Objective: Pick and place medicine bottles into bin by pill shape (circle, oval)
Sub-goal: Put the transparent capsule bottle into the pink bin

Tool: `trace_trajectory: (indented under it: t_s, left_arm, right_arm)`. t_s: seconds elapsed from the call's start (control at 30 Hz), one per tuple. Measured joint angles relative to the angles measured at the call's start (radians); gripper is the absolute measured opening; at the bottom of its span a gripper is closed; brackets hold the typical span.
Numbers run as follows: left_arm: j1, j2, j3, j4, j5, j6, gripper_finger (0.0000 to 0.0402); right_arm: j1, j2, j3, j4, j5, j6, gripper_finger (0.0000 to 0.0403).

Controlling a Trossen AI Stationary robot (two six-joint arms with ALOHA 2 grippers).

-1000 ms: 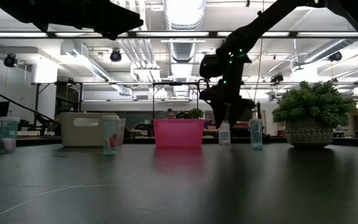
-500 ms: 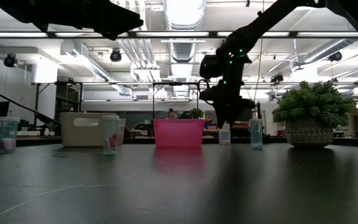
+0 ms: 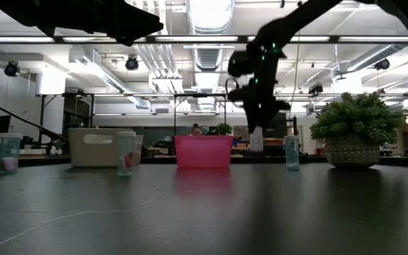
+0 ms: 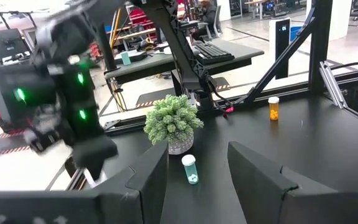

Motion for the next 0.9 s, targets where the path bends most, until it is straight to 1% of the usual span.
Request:
trace_trajectory:
  t_s: [0.2,0.33,0.57,0.9]
  left_arm:
    - [0.000,0.000,0.000,0.001,0.000,0.000,0.0151]
    - [0.000,0.000,0.000,0.001,0.000,0.000,0.0151]
    - [0.000,0.000,0.000,0.001,0.000,-0.001,0.0151]
    - [0.000,0.000,0.000,0.009,0.000,-0.001,0.0151]
  right_arm:
    - [0.041,-0.015,0.162,-0.186,0.105,-0.008,0.0138]
    - [0.076,-0.018,0.270,-0.269,0.126,-0.018,0.0138]
    - [0.154,-0.014,0.396,-0.293,0.128,-0.016,0.0138]
    - [0.228,0.076,0.480,-0.279,0.124,-0.032,0.0138]
